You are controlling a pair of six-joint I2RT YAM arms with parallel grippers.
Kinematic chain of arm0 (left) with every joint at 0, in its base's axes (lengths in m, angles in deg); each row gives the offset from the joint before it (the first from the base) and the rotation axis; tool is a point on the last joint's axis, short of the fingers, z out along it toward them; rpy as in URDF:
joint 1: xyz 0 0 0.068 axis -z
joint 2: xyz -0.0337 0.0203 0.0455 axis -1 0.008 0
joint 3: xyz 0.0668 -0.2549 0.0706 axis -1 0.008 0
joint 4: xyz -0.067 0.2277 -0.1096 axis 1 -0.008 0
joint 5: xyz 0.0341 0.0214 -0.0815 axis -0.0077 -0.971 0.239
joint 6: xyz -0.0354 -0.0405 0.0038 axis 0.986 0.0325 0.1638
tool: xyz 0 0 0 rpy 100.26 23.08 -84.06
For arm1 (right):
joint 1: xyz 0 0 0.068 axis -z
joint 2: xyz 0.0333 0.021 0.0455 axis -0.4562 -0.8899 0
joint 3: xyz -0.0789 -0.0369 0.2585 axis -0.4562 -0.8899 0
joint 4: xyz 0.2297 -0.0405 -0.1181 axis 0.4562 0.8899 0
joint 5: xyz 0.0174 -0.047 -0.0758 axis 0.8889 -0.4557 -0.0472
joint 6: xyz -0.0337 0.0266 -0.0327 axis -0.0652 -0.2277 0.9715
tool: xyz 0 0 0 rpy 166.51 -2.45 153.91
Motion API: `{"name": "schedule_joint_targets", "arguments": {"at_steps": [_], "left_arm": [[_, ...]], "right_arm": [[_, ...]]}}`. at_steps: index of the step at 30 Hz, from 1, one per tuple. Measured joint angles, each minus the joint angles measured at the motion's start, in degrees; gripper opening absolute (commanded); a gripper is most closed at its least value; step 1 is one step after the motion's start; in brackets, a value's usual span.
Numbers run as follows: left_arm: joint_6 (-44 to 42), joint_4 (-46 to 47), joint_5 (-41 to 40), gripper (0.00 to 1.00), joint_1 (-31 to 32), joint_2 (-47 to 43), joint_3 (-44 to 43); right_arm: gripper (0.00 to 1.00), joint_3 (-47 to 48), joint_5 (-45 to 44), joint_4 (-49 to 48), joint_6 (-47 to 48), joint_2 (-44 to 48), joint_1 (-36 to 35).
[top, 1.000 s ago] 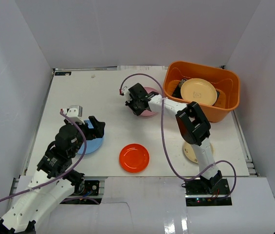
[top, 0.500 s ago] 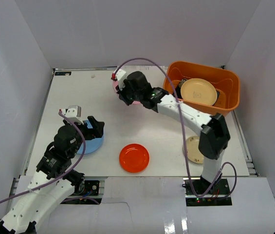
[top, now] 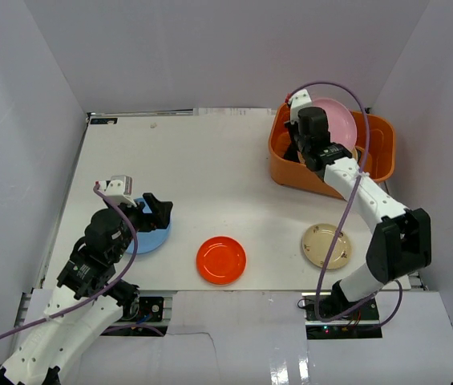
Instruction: Place the plates into the plastic bin on the countertop
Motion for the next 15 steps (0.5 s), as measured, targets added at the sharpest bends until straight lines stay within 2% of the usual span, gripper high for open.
{"name": "schedule_joint_targets", "arguments": {"at_steps": [7,10,11,13,15], "left_arm": [[-0.2,0.0,0.3,0.98,0.0,0.0,0.0],[-0.2,0.0,0.3,0.98,0.0,0.0,0.0],[-0.3,0.0,0.3,0.98,0.0,0.0,0.0],[-0.3,0.0,0.3,0.98,0.0,0.2,0.0],[-0.3,0.0,0.3,0.98,0.0,0.5,0.0]], "right_arm": [[0.09,-3.1,2.1,2.3,-3.3,-7.9,8.7],[0.36,-3.1,3.3,2.9,-5.4,-8.9,10.4],[0.54,-3.1,3.3,3.0,-6.1,-9.0,10.6],[0.69,-2.7,3.4,3.6,-7.3,-9.0,10.7],[0.71,-1.4,4.4,4.7,-8.5,-9.0,10.6]]}}
